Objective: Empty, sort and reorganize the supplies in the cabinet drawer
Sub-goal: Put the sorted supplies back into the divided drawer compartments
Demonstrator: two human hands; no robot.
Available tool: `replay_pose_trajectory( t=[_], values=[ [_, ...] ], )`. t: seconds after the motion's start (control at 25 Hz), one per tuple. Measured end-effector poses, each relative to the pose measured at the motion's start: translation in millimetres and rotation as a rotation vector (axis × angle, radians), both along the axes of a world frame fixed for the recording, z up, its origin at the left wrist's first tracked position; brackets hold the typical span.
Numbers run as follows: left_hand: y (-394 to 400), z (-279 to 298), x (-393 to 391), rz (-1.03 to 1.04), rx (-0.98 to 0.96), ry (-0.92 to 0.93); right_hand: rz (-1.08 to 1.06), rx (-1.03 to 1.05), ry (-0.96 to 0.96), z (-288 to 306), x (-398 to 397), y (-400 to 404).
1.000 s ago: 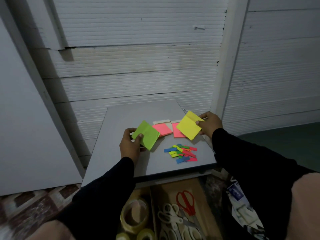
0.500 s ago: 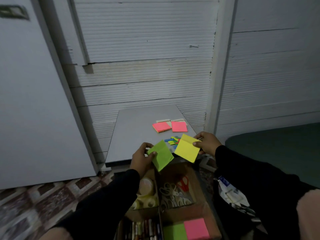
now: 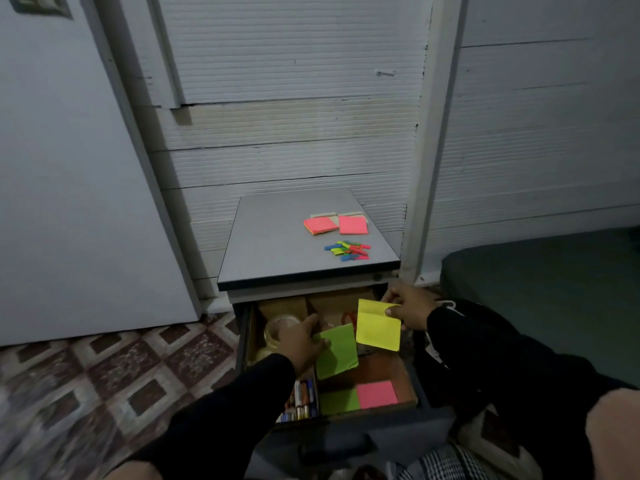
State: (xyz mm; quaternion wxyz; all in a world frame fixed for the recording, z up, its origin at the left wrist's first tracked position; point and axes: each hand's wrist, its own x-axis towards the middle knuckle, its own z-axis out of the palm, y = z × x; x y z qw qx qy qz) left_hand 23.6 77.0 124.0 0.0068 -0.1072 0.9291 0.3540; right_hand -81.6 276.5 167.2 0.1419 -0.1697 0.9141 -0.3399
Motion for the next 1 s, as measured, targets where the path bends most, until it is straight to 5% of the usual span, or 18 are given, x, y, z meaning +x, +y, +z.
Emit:
replay_pose_trajectory(
  t=[0.56,1.0],
  values=[
    [7.6,1.9,21.3,-0.035,-0.153,-0.061,0.289,0.522,0.075,-69.1,42.8,-0.2],
    [4.7,-4.9,21.7,-0.073,-0.133,-0.047,0.446,0.752,0.358,-89.7,42.9,-3.0]
  ],
)
